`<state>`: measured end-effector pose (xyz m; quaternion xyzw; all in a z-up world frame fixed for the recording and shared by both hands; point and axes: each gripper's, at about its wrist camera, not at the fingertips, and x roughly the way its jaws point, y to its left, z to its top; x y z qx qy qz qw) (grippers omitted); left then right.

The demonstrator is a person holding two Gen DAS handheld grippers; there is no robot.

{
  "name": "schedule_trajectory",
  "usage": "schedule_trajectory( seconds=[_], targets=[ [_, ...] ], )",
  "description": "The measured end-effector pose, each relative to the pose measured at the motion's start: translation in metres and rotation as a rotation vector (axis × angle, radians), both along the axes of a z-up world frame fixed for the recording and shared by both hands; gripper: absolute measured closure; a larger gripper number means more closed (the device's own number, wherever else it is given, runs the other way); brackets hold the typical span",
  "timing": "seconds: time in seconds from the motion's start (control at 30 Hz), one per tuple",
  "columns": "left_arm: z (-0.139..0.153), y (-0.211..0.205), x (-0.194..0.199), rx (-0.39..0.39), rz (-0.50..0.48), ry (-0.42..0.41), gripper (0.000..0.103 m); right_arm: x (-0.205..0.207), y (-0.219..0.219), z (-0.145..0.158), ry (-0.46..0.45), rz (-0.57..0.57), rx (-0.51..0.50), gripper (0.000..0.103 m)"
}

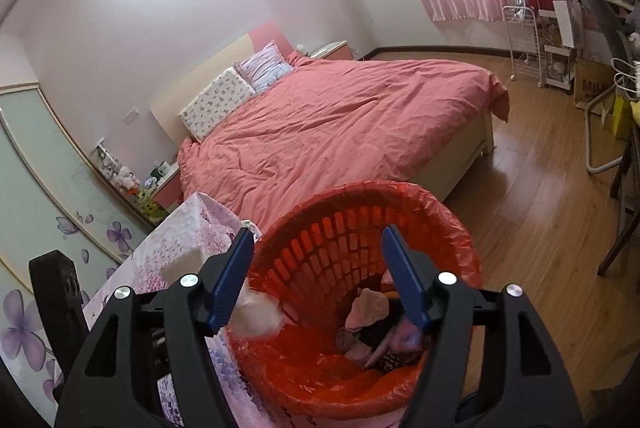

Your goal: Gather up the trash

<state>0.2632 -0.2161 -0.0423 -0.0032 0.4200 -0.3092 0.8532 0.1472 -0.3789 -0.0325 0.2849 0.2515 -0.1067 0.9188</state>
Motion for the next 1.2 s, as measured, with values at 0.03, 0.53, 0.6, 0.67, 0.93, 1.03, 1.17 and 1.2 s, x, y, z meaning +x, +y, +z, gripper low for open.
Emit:
schedule_trajectory(
  seconds=[0.03,0.53,0.6,0.67,0.93,1.03,1.17,1.2],
  targets=[
    [0.001,0.003,-0.002,0.002,0.004,-0.003,0.034,-0.001,0.000,0.001,-0.001,-0.003,-0.005,0.033],
    [0.041,0.034,-0.040,0.069,0.108,-0.161,0.012,-0.038,0.024,0.023,-0.037,-0.025,-0.179,0.012],
    [0.050,0.055,-0.050,0.095,0.152,-0.199,0.009,-0.045,0.034,0.026,-0.045,-0.020,-0.193,0.012],
    [0.059,0.075,-0.062,0.117,0.200,-0.235,0.006,-0.051,0.043,0.027,-0.046,-0.017,-0.205,0.008],
    [0.081,0.164,-0.130,0.177,0.414,-0.344,0.004,-0.086,0.107,0.033,-0.034,-0.068,-0.396,0.002],
    [0.079,0.188,-0.159,0.177,0.464,-0.358,0.004,-0.101,0.127,0.030,-0.048,-0.078,-0.452,0.002],
    [0.071,0.211,-0.196,0.177,0.523,-0.351,0.004,-0.123,0.155,0.024,-0.053,-0.087,-0.518,0.002],
    [0.068,0.215,-0.205,0.179,0.536,-0.355,0.004,-0.127,0.159,0.022,-0.052,-0.084,-0.522,0.002]
  ],
)
